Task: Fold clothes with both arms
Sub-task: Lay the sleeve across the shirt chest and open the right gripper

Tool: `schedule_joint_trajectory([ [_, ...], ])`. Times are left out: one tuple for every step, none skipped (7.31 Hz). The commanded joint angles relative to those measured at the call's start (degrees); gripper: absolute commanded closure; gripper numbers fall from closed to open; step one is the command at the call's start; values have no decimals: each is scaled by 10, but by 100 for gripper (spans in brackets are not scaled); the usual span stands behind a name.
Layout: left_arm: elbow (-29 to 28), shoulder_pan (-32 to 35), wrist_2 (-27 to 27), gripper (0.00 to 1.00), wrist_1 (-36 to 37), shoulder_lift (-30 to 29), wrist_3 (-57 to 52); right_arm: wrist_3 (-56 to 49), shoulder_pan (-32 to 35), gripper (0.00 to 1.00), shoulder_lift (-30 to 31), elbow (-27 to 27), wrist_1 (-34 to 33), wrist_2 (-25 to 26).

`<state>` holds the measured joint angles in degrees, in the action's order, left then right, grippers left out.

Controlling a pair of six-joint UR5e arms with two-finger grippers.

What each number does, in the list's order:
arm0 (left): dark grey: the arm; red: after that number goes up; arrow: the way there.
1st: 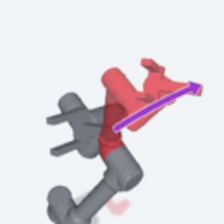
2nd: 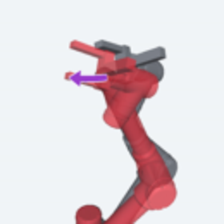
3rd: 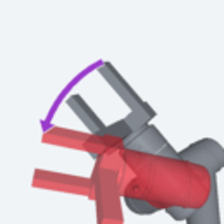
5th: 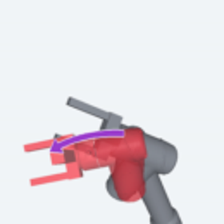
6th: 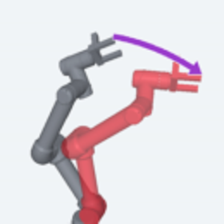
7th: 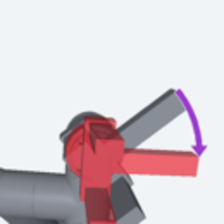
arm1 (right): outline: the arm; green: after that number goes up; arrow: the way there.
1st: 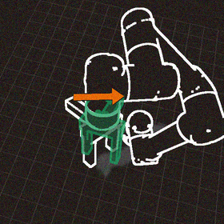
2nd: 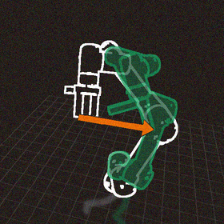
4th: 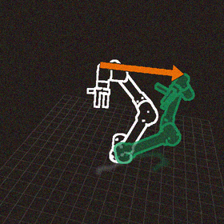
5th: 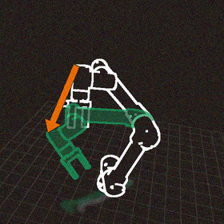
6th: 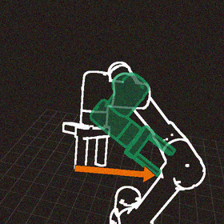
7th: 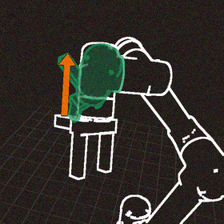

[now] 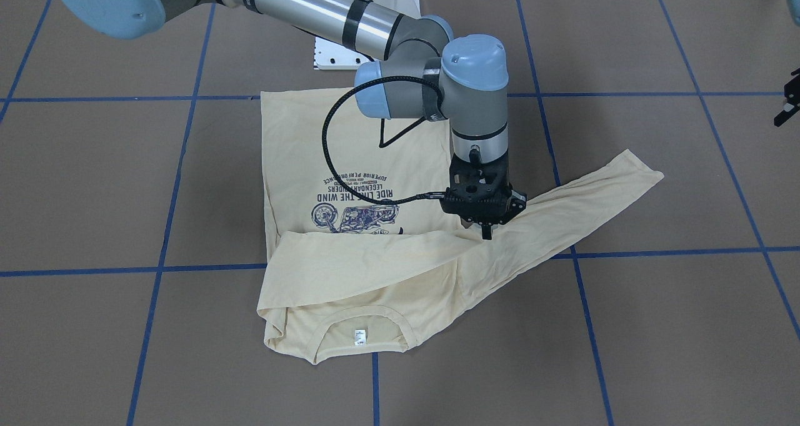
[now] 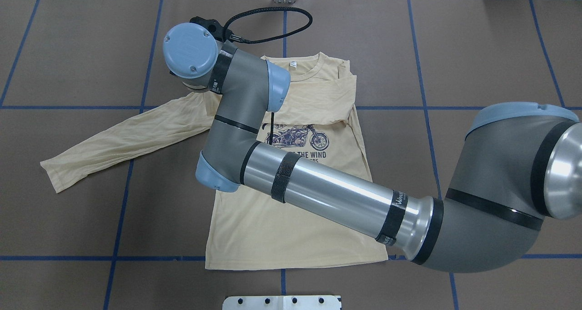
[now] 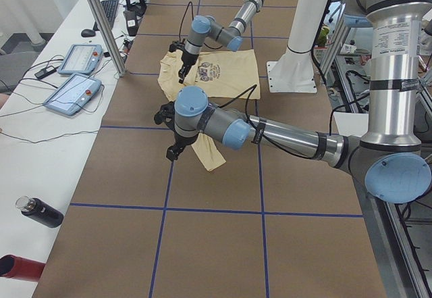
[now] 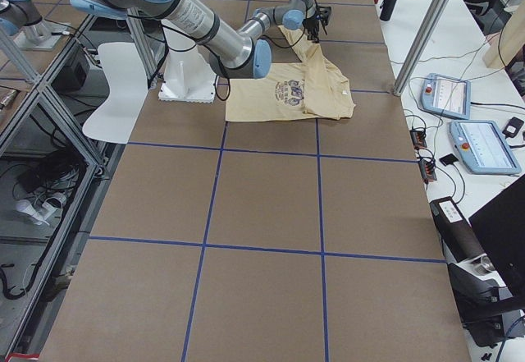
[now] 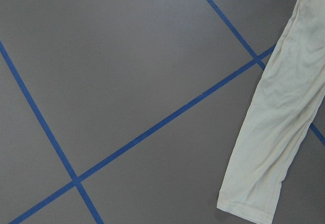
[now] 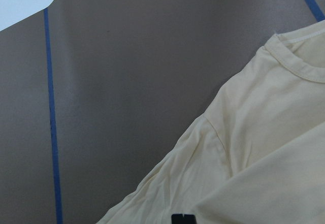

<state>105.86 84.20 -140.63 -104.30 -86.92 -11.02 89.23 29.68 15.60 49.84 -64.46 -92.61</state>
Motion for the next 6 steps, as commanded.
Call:
schedule_joint_trajectory([
  [-4, -24, -6, 0, -5, -1, 1, 3, 0, 2, -6, -5, 3, 8],
  [-7, -47, -3, 0, -20, -1, 7, 8, 4, 2, -8, -7, 7, 8],
  [-13, -60, -2, 0, -24, -3, 76, 12, 6, 2, -8, -7, 8, 7],
  [-14, -88, 14, 0, -54, -1, 159, 36, 19, 2, -4, 1, 7, 1],
  [-23, -122, 43, 0, -100, 0, 255, 43, 33, 2, 27, 39, 7, -20],
  [-69, -136, 63, 0, -160, 1, 267, 43, 44, 4, 110, 137, 7, -42],
])
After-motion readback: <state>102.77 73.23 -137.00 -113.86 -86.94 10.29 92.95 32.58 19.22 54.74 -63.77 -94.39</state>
